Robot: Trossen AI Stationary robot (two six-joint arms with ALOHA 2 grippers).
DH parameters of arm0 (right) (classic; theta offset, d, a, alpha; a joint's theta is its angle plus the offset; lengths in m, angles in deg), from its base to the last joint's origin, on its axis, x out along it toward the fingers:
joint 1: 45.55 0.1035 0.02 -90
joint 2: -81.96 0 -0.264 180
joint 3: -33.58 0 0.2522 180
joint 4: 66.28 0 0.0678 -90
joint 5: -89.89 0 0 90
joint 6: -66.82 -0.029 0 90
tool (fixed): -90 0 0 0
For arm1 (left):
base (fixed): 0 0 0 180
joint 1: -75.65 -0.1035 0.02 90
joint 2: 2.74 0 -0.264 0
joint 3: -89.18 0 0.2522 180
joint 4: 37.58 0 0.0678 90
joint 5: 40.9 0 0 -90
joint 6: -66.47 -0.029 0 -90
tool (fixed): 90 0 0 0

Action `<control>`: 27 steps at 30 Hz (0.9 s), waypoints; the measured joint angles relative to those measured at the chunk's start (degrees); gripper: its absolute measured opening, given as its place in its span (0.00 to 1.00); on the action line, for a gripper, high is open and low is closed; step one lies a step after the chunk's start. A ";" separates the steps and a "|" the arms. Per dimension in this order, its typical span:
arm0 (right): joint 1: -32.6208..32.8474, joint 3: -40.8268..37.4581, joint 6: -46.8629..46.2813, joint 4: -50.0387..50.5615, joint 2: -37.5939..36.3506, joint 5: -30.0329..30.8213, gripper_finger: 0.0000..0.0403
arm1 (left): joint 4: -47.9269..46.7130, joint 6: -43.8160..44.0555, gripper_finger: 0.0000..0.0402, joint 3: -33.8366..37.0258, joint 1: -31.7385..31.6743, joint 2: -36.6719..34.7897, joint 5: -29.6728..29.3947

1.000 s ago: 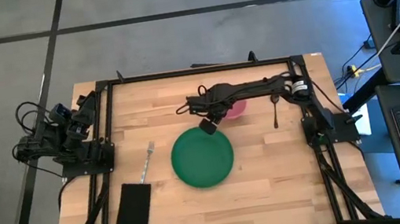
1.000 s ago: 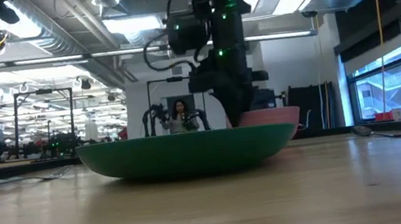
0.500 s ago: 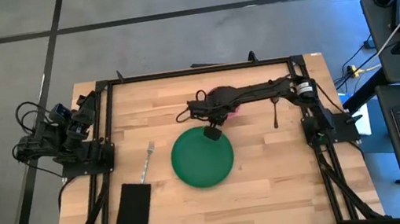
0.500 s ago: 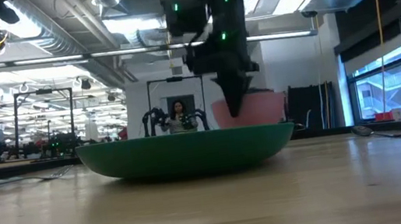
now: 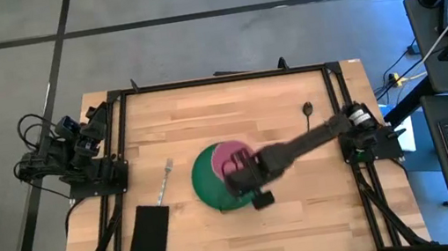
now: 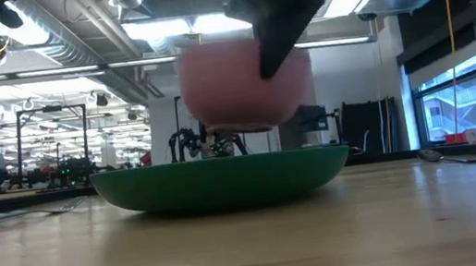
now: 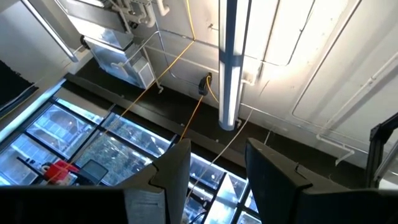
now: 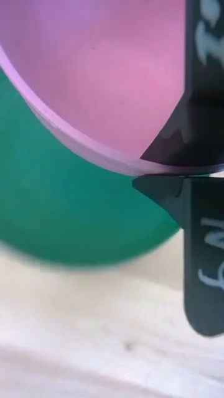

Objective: Set table place
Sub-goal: Put the light pink bowl on the green plate

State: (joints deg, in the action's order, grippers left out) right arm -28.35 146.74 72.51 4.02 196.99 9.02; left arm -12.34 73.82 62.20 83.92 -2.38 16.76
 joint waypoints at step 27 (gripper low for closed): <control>-0.93 -0.02 -10.09 -9.19 7.66 -2.34 0.01 | -0.48 0.19 0.37 -0.02 0.02 0.00 0.02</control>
State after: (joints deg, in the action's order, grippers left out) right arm -29.28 146.72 62.42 -5.16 204.65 6.68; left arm -12.82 74.01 62.18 83.94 -2.38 16.78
